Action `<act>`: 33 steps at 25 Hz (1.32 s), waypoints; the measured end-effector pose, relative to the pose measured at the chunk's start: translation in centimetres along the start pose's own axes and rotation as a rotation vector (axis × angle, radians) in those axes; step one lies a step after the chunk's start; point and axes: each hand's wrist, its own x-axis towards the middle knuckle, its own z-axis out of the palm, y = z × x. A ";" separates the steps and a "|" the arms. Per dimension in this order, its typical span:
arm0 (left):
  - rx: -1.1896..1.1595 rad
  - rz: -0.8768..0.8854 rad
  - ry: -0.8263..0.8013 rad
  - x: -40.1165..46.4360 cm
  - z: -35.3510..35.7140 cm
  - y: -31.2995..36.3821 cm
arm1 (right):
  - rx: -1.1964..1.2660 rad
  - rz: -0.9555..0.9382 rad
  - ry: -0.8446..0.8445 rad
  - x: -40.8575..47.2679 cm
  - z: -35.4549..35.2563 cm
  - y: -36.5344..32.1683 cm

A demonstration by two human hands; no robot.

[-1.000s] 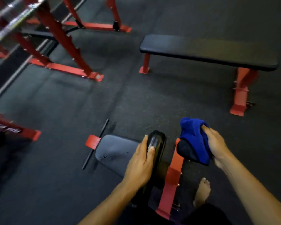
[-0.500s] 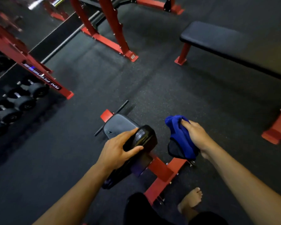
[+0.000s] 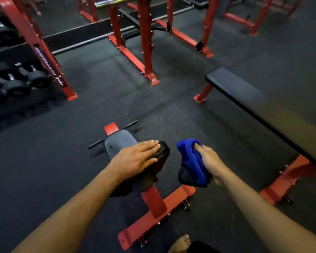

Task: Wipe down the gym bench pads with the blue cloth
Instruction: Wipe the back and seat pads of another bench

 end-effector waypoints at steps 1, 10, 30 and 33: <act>0.008 -0.013 -0.015 -0.2 0.2 0.5 | -0.036 -0.014 -0.013 0.0 -0.2 -0.1; -0.037 -0.909 -0.022 2.2 3.5 3.4 | 0.003 0.024 -0.212 9.2 5.8 0.9; -0.111 -0.847 -0.305 6.2 1.8 3.1 | -0.036 0.132 -0.490 14.7 10.0 5.3; -0.077 -0.878 -0.288 6.5 2.2 3.1 | -0.085 0.105 -0.497 16.2 10.5 6.6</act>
